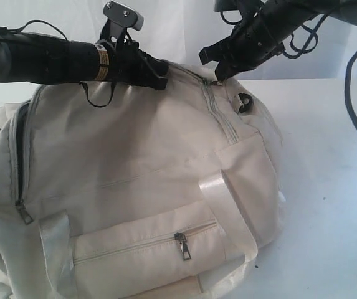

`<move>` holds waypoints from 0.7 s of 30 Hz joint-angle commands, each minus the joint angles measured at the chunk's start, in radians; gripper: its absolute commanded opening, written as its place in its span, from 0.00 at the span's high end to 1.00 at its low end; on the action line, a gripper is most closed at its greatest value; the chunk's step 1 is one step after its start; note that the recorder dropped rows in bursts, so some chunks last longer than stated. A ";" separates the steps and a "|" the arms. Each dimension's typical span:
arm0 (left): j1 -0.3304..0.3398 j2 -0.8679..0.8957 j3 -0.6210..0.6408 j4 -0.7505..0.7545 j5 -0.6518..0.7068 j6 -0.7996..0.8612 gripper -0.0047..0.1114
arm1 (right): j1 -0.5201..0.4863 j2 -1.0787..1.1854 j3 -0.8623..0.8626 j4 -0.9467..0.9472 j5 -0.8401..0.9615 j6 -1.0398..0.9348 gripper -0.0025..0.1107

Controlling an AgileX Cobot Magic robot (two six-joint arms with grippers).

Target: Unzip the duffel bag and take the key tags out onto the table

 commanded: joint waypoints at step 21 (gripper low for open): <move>0.078 -0.069 -0.005 -0.204 0.128 0.049 0.96 | -0.054 -0.303 0.221 -0.014 0.301 -0.058 0.98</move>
